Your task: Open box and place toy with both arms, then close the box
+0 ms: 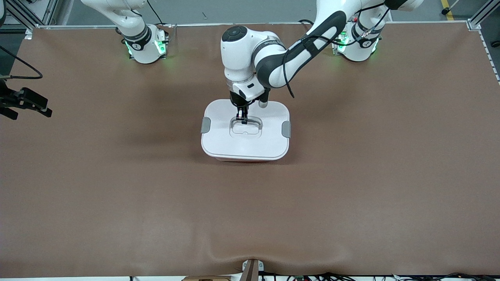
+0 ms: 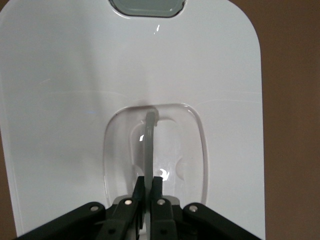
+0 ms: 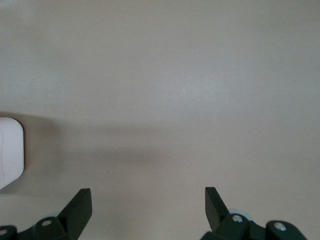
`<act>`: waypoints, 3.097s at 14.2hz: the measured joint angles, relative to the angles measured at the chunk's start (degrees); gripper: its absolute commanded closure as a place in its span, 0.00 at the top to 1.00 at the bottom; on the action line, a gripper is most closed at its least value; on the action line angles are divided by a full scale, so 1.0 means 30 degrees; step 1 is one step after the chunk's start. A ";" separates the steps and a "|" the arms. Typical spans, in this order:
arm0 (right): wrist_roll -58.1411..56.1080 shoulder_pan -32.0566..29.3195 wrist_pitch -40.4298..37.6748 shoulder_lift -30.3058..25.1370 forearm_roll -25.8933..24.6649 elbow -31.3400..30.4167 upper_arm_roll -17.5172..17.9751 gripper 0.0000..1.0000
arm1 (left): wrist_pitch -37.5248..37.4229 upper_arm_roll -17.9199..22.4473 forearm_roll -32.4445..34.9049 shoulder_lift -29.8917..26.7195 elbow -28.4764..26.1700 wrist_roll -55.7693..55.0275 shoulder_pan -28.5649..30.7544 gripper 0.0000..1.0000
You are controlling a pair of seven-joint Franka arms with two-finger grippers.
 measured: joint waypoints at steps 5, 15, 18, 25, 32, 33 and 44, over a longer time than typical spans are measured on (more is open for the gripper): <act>-0.0008 0.0000 -0.0002 0.0000 0.0000 0.0000 0.0022 1.00 | 0.0110 0.0044 0.0006 -0.0013 -0.0068 -0.0003 0.0002 0.00; -0.0036 0.0001 -0.0004 0.0000 -0.1066 0.0000 0.0106 1.00 | 0.0045 0.0164 0.0272 -0.0028 -0.0660 -0.0009 0.0125 1.00; -0.0036 0.0001 -0.0044 0.0000 -0.1068 0.0000 0.0114 1.00 | 0.0003 0.0159 0.0274 -0.0380 -0.0581 0.0059 0.0268 1.00; -0.0037 0.0001 -0.0768 0.0006 -0.1068 -0.0005 0.0107 1.00 | -0.0589 0.0143 -0.0384 -0.1381 -0.0113 0.0663 0.0780 1.00; -0.0042 -0.0003 -0.0769 0.0005 -0.1173 0.0000 0.0048 1.00 | -0.2047 0.0090 -0.3424 -0.3221 0.0320 0.3458 0.2327 1.00; -0.0043 -0.0002 -0.0765 0.0005 -0.1173 0.0001 0.0068 1.00 | -0.2086 0.0094 -0.4007 -0.3440 0.0323 0.4624 0.2834 1.00; -0.0057 -0.0001 -0.0751 0.0006 -0.1174 0.0079 0.0184 1.00 | -0.5703 0.0093 -0.6341 -0.4842 0.0815 2.0830 0.8034 1.00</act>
